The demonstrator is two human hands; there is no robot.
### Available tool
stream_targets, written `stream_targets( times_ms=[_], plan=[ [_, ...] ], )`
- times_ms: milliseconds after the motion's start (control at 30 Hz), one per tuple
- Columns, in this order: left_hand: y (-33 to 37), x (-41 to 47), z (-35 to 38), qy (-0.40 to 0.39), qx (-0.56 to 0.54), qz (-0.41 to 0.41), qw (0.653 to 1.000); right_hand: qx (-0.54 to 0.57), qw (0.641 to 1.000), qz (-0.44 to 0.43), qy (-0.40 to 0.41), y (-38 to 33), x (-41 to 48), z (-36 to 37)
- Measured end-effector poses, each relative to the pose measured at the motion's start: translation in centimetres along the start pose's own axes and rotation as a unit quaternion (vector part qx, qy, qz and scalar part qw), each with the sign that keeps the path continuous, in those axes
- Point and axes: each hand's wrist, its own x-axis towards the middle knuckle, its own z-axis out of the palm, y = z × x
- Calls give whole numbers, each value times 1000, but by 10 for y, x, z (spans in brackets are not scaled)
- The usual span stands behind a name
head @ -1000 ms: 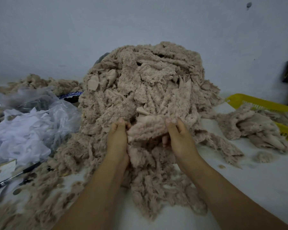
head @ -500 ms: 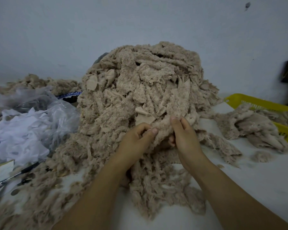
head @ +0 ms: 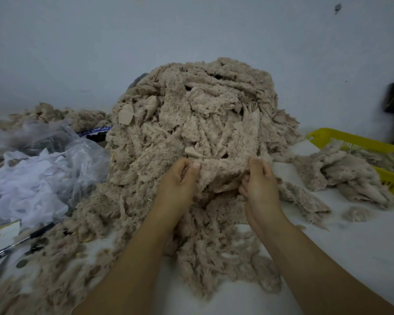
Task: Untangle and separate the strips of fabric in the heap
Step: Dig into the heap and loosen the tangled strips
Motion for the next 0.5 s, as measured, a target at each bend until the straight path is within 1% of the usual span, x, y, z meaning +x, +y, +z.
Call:
stream_targets(
  times_ms=[67, 100, 133, 167, 200, 233, 267, 300, 333, 367, 400, 433, 467, 500],
  plan=[
    [-1, 2, 2, 7, 17, -6, 1000, 14, 1000, 3, 14, 0, 0, 1],
    [-2, 3, -1, 26, 30, -10, 999, 26, 999, 3, 33, -3, 1, -1],
    [-3, 4, -5, 61, 31, -19, 998, 48, 997, 5, 61, -7, 5, -6],
    [-7, 7, -12, 108, 9, -32, 994, 76, 993, 8, 90, -12, 9, -13],
    [-10, 9, -19, 157, -39, -52, 985, 88, 990, 5, 114, -16, 14, -21],
    [-14, 12, -25, 198, -100, -80, 972, 73, 989, -1, 125, -18, 16, -27],
    [-16, 14, -29, 220, -172, -118, 953, 38, 992, -9, 122, -17, 16, -28],
    [-16, 15, -29, 212, -250, -161, 931, -6, 995, -16, 99, -14, 14, -25],
    [-13, 14, -26, 181, -328, -207, 904, -57, 997, -22, 55, -8, 11, -21],
    [-10, 13, -22, 141, -400, -252, 870, -106, 994, -30, -5, -3, 5, -13],
    [-7, 11, -19, 106, -452, -280, 840, -158, 984, -40, -72, 2, -1, -6],
    [-7, 9, -17, 77, -488, -283, 822, -213, 967, -49, -132, 6, -7, -1],
    [-8, 7, -17, 52, -515, -272, 811, -272, 943, -61, -181, 10, -10, 1],
    [-10, 7, -18, 40, -543, -254, 799, -310, 925, -75, -207, 13, -13, 1]
  ],
)
